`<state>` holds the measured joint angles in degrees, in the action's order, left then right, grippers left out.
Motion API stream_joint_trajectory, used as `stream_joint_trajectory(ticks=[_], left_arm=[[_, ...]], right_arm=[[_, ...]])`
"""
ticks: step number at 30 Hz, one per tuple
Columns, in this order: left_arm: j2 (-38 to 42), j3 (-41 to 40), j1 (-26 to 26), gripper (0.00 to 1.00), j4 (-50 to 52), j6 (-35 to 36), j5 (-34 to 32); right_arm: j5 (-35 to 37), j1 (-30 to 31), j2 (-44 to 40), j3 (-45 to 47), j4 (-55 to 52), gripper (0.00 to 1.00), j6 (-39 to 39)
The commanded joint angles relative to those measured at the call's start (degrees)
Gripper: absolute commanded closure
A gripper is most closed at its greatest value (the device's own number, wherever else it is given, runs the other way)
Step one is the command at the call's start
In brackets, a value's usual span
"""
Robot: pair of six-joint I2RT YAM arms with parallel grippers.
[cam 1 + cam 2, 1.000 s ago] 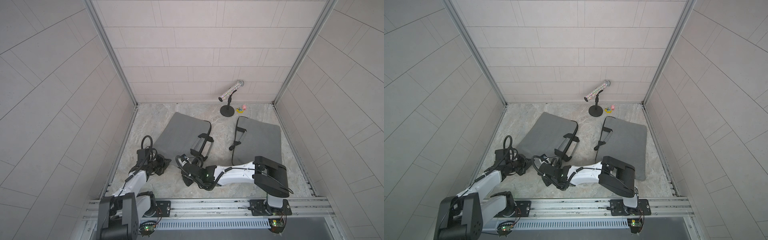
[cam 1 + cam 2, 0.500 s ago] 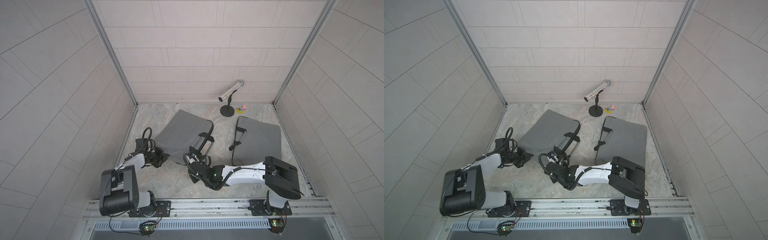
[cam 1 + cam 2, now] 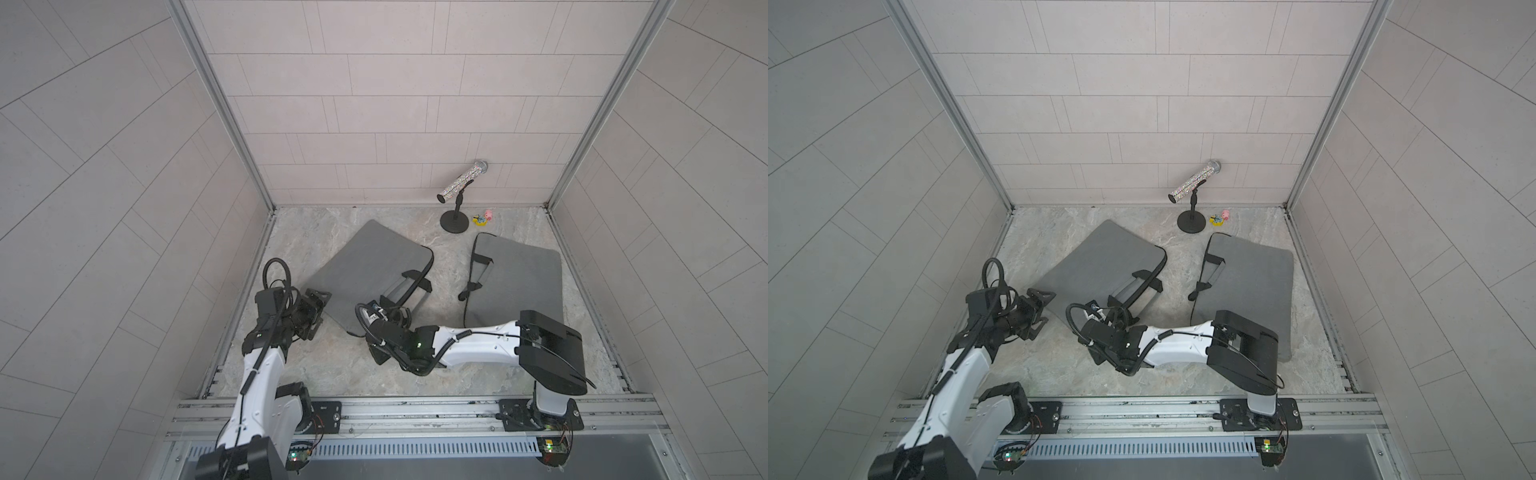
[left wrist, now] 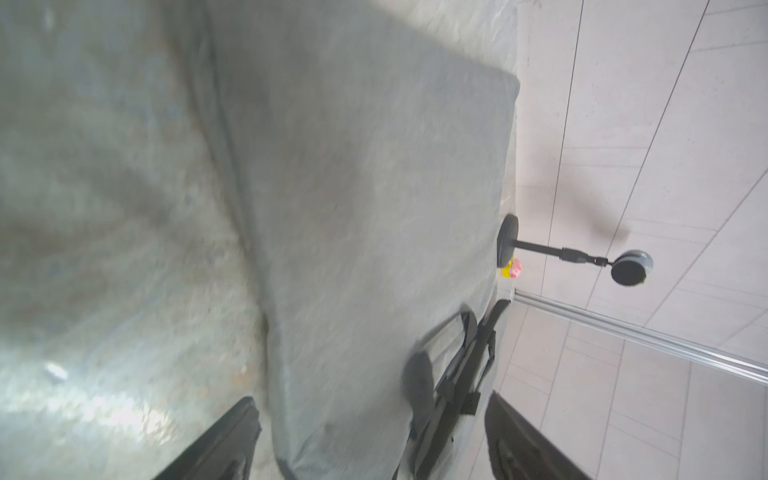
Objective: Put the mouse into the laptop bag
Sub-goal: Zip the zipper on the zippered laptop bag.
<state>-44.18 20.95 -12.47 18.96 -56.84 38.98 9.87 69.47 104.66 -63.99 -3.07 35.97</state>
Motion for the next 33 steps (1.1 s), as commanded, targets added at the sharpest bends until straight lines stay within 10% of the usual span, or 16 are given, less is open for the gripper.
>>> stream_joint_trajectory(ticks=[1,14,25,33], left_arm=[[6.63,-6.45,3.18,0.11,1.25,-7.24,3.51],[9.12,-13.30,22.25,0.18,-14.94,-22.49,-6.45],[-10.30,-9.41,22.93,1.00,-20.63,-15.11,-6.66],[-8.75,-6.09,21.42,1.00,-12.48,-10.43,-7.48]], right_arm=[[-1.99,-0.31,0.57,-1.22,2.32,1.00,-0.81],[-6.43,0.57,-1.10,3.13,8.90,1.00,-0.44],[-0.97,-0.40,-5.25,9.05,8.24,1.00,-1.42],[6.49,-9.74,-7.27,12.46,1.28,1.00,0.39]])
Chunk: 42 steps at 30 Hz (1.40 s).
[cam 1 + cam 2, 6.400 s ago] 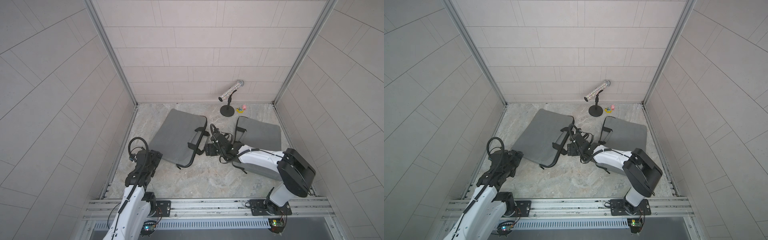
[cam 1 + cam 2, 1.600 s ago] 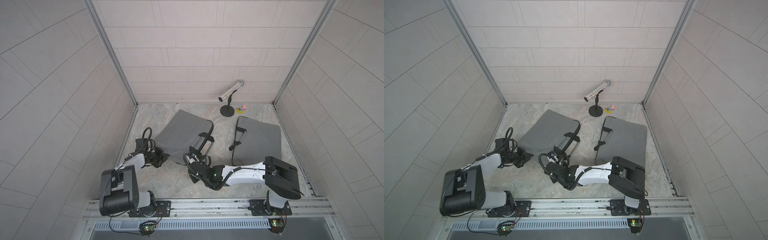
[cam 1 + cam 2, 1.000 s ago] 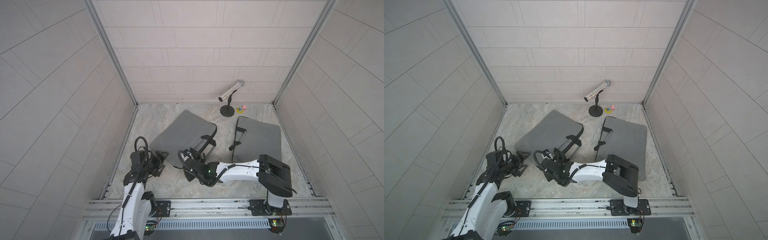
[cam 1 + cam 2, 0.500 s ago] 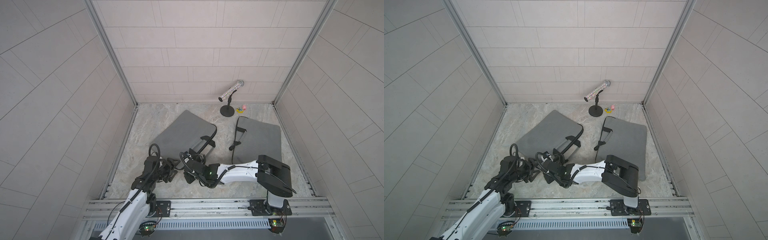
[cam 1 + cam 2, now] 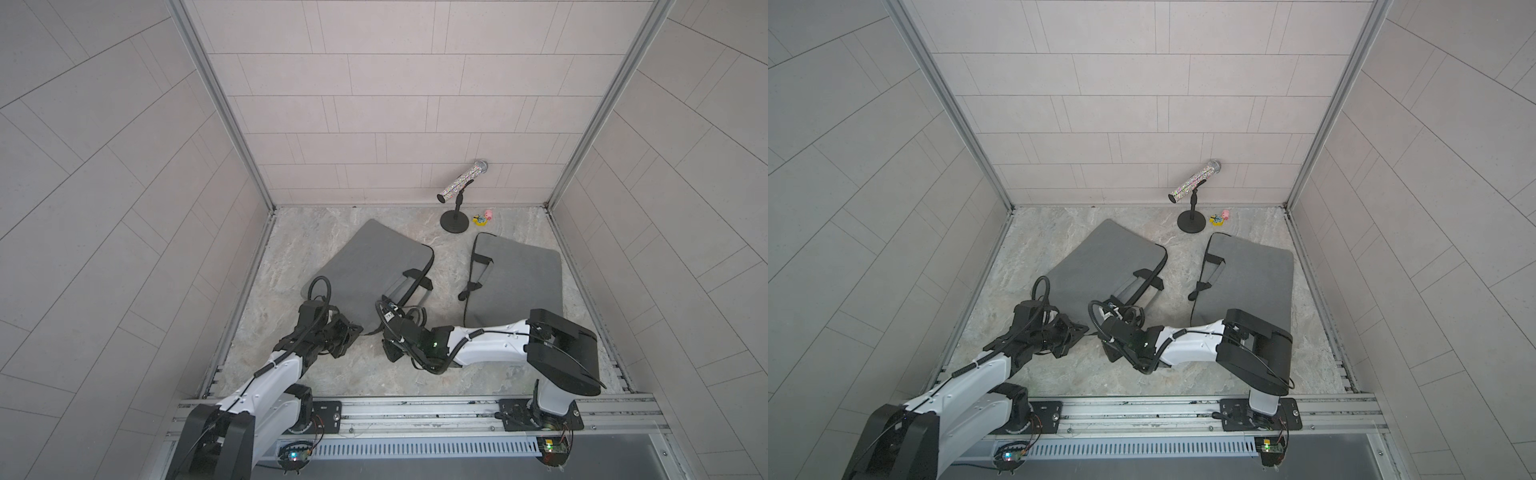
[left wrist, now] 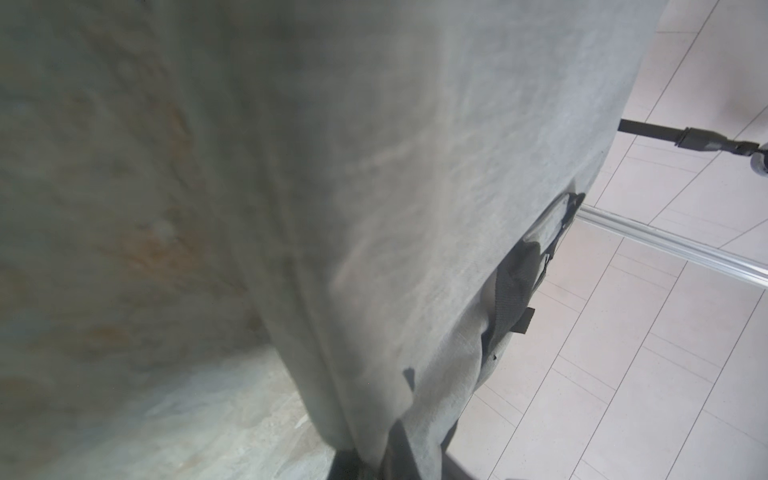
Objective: Put the mouse into the laptop bag
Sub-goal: Zip the zipper on the zippered laptop bag.
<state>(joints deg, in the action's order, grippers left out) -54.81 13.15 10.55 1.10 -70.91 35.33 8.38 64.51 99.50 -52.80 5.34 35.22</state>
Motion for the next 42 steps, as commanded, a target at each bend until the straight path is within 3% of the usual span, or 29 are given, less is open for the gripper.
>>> stream_joint_trajectory(ticks=[1,10,17,19,24,26,29,30,31,32,34,35,38,42], left_arm=[[3.01,2.03,-2.25,1.00,6.86,4.18,-4.17],[15.32,7.86,-17.46,1.00,25.39,14.94,-0.15],[0.67,10.52,-33.44,1.00,26.87,23.60,8.57],[-4.35,13.80,-35.77,1.00,28.17,25.17,6.95],[-17.12,23.31,-36.70,1.00,24.48,21.58,2.02],[-22.92,27.81,-35.39,1.00,22.60,19.10,1.43],[-31.57,39.04,-29.94,1.00,22.71,18.81,-5.35],[-35.14,44.95,-28.26,0.94,24.68,19.61,-6.75],[-37.94,48.87,-27.08,0.76,25.84,19.29,-6.21],[-40.34,52.40,-25.53,0.48,26.58,17.91,-4.97],[-41.86,55.81,-21.38,0.07,27.41,15.96,-5.26],[-41.65,57.02,-18.67,0.01,28.01,15.96,-6.85],[-38.60,56.73,-10.73,0.00,29.68,15.10,-11.94],[-30.46,43.34,-2.21,0.00,23.73,6.24,-12.53]], right_arm=[[7.94,-6.26,-2.20,1.35,-8.15,1.00,1.08],[13.43,-14.15,-2.97,1.26,-14.92,1.00,1.10],[14.78,-18.24,-6.90,4.76,-16.78,1.00,2.24],[15.43,-18.95,-8.15,5.95,-17.52,1.00,2.73],[15.81,-19.84,-12.13,9.29,-18.87,1.00,3.54],[14.98,-19.71,-14.26,10.99,-18.66,1.00,3.79],[12.80,-19.01,-17.56,13.56,-17.83,1.00,4.23],[12.06,-18.55,-18.76,14.16,-17.63,1.00,4.41],[11.18,-18.10,-19.59,14.65,-17.25,1.00,4.42],[10.19,-17.20,-20.69,15.02,-16.75,1.00,4.71],[9.12,-14.71,-21.77,14.90,-16.17,1.00,5.71],[9.02,-12.83,-21.88,14.30,-16.15,1.00,6.22],[9.44,-6.92,-20.20,11.10,-15.65,1.00,6.83],[9.65,-2.30,-15.40,5.29,-15.43,1.00,5.88]])
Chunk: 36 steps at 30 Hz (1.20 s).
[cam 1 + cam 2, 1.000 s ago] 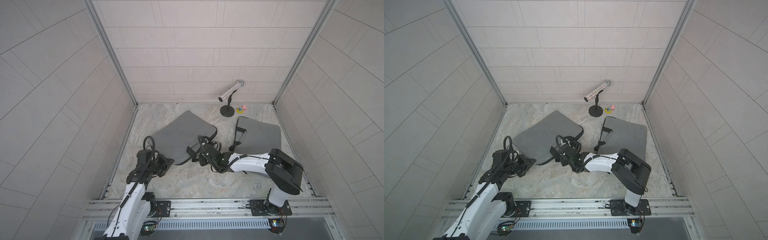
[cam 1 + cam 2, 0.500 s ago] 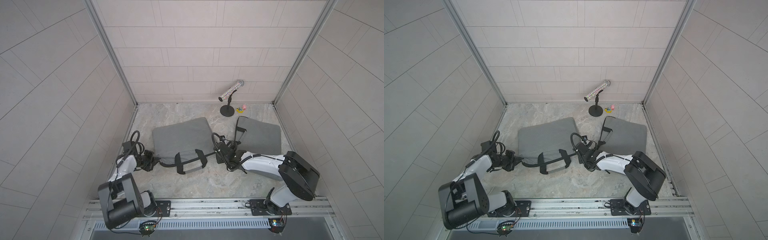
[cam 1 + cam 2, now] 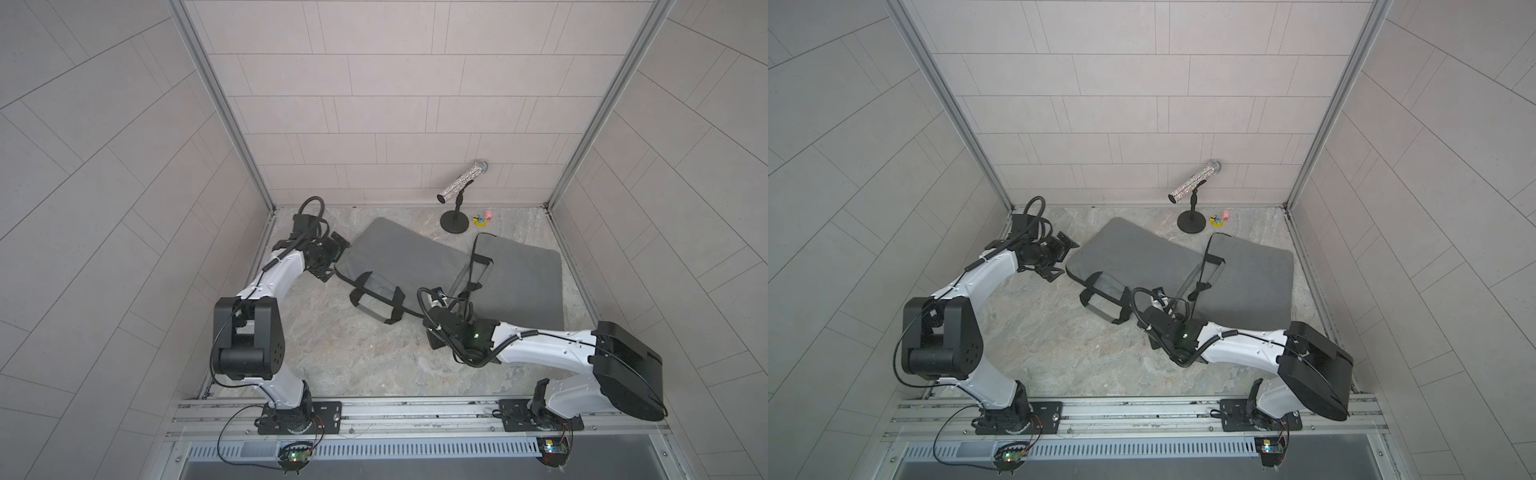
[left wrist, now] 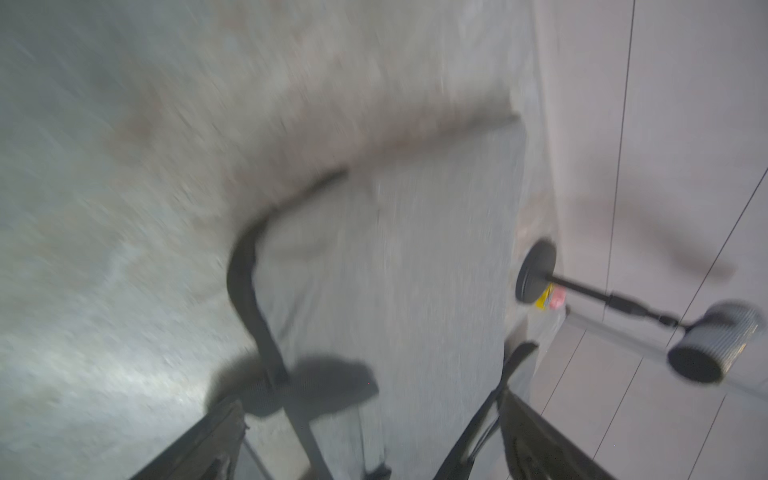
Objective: Put the mouse into the laptop bag
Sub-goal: Zip the zipper on the zippered laptop bag.
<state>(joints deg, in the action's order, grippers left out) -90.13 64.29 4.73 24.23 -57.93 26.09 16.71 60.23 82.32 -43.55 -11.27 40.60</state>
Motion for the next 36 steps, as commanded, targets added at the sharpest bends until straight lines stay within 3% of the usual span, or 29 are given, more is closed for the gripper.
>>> stream_joint_trajectory(ticks=[1,3,5,9,13,16,19,25,36], left_arm=[[7.64,-12.44,5.37,0.00,-2.53,-9.92,-3.60],[14.29,-22.83,8.32,0.00,-11.47,-16.14,-3.30],[20.08,-28.39,10.91,0.00,-13.96,-19.25,-4.62],[27.02,-34.22,17.67,0.00,-18.46,-22.97,-6.08],[24.89,-38.59,24.98,0.02,-31.11,-27.06,-8.25],[20.50,-40.84,27.20,0.16,-40.74,-29.78,-7.00],[17.73,-41.42,27.31,0.38,-45.27,-30.93,-6.24],[13.86,-39.80,25.68,1.00,-42.58,-27.80,-7.06],[15.39,-37.02,11.91,1.00,-31.45,-17.85,1.54]], right_arm=[[1.10,2.40,2.80,-4.72,1.59,1.00,0.22],[0.87,3.09,4.17,-5.44,3.52,1.00,-0.46],[0.43,3.47,4.99,-5.17,6.19,1.00,-1.38],[-3.73,4.06,6.45,-4.64,11.52,1.00,-3.28],[-5.06,5.87,7.24,-4.61,14.25,1.00,-4.20],[-4.71,6.78,6.77,-4.21,14.79,1.00,-4.78],[-5.13,6.83,6.77,-3.57,15.13,1.00,-5.13],[-4.71,6.83,6.41,0.90,16.81,1.00,-4.64],[2.18,3.49,4.92,7.30,16.33,1.00,-3.08]])
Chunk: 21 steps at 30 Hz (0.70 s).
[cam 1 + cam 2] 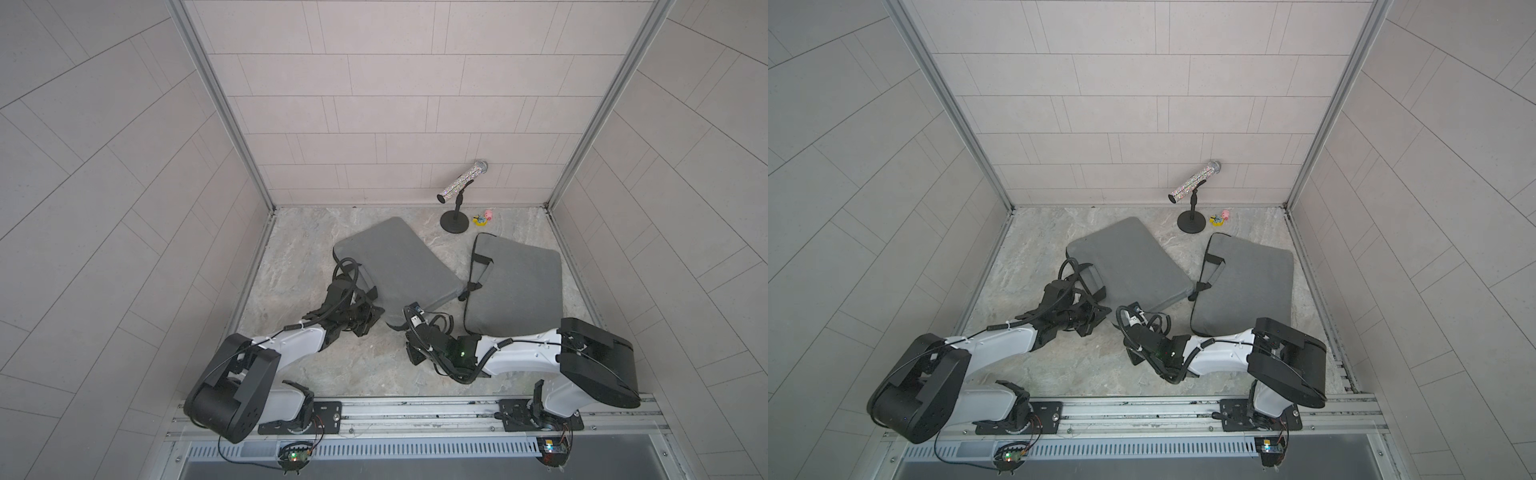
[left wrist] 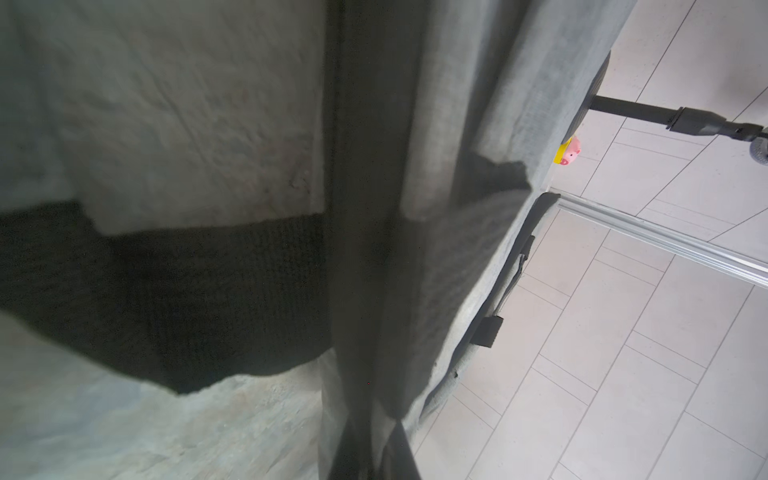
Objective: Put the mouse into the laptop bag
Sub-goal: Zip the zipper on the zippered laptop bag.
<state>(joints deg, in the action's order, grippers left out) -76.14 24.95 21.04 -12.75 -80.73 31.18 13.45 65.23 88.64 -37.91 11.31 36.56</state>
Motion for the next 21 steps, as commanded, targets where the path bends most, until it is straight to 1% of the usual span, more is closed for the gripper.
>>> stream_joint_trajectory(ticks=[1,5,6,7,8,9,10,11,12,13,14,16,17,18,19,20,21], left_arm=[[1.62,2.97,-5.18,1.00,7.10,6.06,-2.97],[1.73,3.30,-8.47,1.00,8.45,7.85,0.51],[1.93,3.94,-9.99,1.00,10.79,9.73,0.43],[2.37,4.82,-11.81,1.00,13.85,12.31,-0.13],[3.24,6.16,-14.66,0.95,19.04,15.85,-1.81],[4.76,7.03,-17.73,0.74,24.42,19.00,-4.58],[6.33,7.42,-20.40,0.52,27.32,21.38,-7.07],[8.05,7.80,-23.33,0.29,29.25,23.79,-10.41],[9.88,8.29,-25.81,0.14,30.81,26.13,-15.04],[11.14,9.27,-27.78,0.04,32.56,28.78,-18.91],[11.98,11.22,-29.35,0.00,35.29,31.18,-24.23],[11.47,15.35,-30.49,0.00,39.11,35.05,-36.20],[10.53,17.61,-31.79,0.08,41.36,36.63,-40.12],[9.63,19.13,-33.24,0.09,43.85,36.63,-40.91],[8.77,18.74,-34.42,0.09,42.52,38.27,-40.50],[8.19,17.02,-34.75,0.09,38.62,42.56,-41.36],[7.83,14.89,-34.74,0.08,35.34,44.88,-44.71]], right_arm=[[5.70,-2.32,-1.38,1.25,-6.73,1.00,0.69],[7.07,-6.28,1.03,-3.19,-11.64,1.00,-0.44],[8.44,-7.06,1.42,-4.82,-14.87,0.77,-0.05],[9.97,-7.37,1.40,-5.44,-16.71,0.61,0.51],[11.28,-7.61,0.70,-5.54,-18.67,0.12,1.29],[12.56,-7.75,-0.94,-5.22,-20.78,0.00,2.78],[13.36,-7.75,-3.05,-4.56,-22.70,0.00,4.09],[13.96,-7.67,-6.27,-3.40,-24.28,0.00,5.60],[15.04,-7.66,-10.02,-2.12,-26.34,0.00,7.84],[16.89,-7.66,-13.47,-1.19,-28.85,0.00,10.32],[20.19,-7.78,-17.44,-0.29,-31.69,0.00,12.38],[22.18,-10.69,-24.68,-0.51,-37.92,0.00,15.17],[21.21,-12.52,-28.64,0.21,-37.35,0.00,14.65],[21.20,-13.38,-31.99,1.48,-34.89,0.00,12.79],[22.24,-13.64,-36.18,3.89,-30.19,0.00,7.60],[22.83,-13.73,-40.32,7.01,-24.12,0.00,-0.42],[23.61,-13.81,-44.00,9.99,-18.63,0.00,-7.00]])
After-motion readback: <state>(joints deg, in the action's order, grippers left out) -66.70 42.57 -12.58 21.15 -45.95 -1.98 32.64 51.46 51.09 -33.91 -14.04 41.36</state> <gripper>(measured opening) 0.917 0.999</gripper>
